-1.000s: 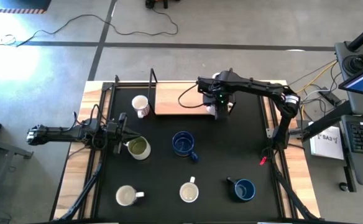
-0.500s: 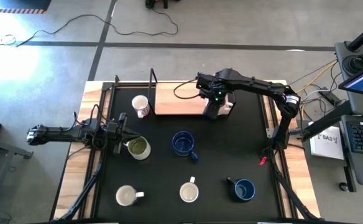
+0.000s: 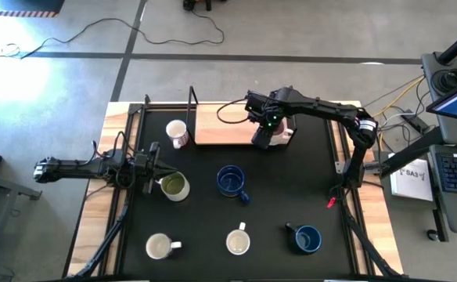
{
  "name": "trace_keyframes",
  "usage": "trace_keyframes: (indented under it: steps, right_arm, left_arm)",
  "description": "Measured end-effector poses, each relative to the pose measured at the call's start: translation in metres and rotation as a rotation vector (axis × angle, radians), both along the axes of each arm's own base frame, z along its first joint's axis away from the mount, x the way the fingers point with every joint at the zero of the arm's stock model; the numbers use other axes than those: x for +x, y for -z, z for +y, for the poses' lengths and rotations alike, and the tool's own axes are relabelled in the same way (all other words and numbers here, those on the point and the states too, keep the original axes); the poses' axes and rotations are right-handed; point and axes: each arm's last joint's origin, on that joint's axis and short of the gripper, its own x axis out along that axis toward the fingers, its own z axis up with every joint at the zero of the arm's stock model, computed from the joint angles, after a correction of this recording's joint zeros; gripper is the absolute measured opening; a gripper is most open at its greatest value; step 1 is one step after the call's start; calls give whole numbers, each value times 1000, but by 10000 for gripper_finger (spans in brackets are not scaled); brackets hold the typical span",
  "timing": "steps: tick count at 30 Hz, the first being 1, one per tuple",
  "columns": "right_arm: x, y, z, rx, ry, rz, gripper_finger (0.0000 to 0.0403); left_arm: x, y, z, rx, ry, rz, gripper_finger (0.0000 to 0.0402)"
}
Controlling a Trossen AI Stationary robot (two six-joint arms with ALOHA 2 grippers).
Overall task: Place coffee mugs
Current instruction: Put the pink mug on the shelf aligned with the other light blue mug
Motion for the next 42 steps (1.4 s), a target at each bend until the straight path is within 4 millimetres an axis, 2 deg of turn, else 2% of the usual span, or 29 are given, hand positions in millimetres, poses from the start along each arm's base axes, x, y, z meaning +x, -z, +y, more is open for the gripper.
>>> trace_keyframes:
  steps: [14,27,42]
  right_arm:
    - [1,17,-1,-31,-39,6,93]
    - [2,17,-2,-39,-75,0,15]
    - [-1,17,0,-21,-51,30,14]
  left_arm:
    - [0,0,0,0,0,0,0]
    - [0,0,0,0,0,0,0]
    - [0,0,0,0,0,0,0]
